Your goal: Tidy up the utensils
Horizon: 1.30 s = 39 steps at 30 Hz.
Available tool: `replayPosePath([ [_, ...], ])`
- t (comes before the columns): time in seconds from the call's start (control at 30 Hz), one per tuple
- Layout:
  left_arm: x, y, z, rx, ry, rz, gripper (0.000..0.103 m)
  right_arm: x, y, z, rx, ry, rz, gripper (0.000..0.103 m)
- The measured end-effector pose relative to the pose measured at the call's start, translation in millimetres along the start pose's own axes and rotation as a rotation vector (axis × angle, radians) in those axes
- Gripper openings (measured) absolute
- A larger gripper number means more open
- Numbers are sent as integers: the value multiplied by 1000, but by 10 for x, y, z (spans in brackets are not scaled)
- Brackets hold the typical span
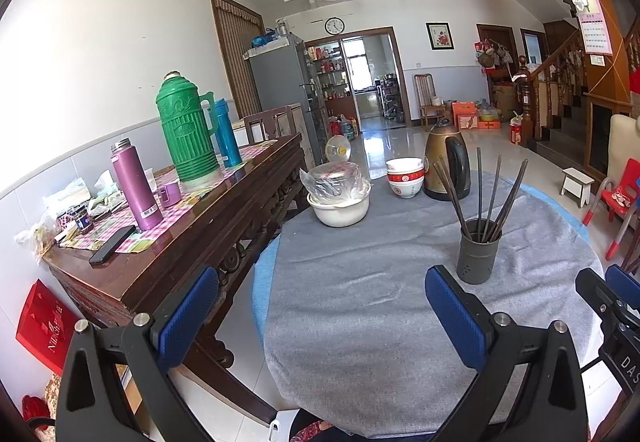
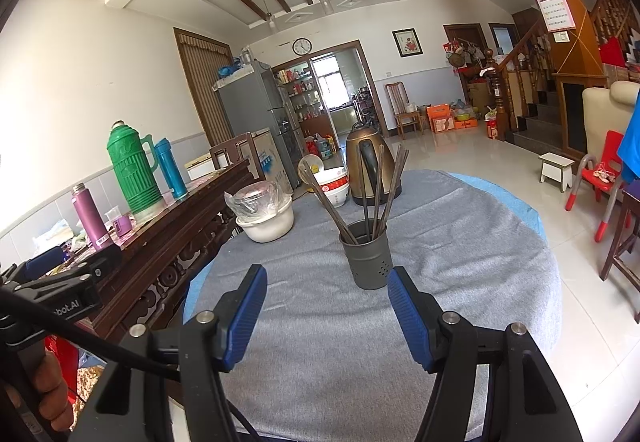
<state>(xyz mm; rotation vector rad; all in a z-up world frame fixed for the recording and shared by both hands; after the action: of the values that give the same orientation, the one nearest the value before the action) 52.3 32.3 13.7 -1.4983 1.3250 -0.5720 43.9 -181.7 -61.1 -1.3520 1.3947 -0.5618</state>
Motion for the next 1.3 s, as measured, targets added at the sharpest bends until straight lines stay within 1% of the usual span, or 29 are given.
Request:
replayPosePath([
  [1.3,-17,35,17,-5,1,-2,103,6,34,-16,-9,-6,-7,67],
])
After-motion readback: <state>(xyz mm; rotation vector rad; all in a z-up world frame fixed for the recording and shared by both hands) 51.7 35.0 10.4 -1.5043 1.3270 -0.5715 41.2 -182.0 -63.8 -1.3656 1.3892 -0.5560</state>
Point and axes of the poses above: each gripper's, at about its wrist camera, not at the fingertips, and z roughly the way its jaws point, x to its right, y to its underside, the point moved 4 cm from there along z, roughly the way its jaws point, and after that the axes turned 7 degrees about -y, right-handed, at the moved point
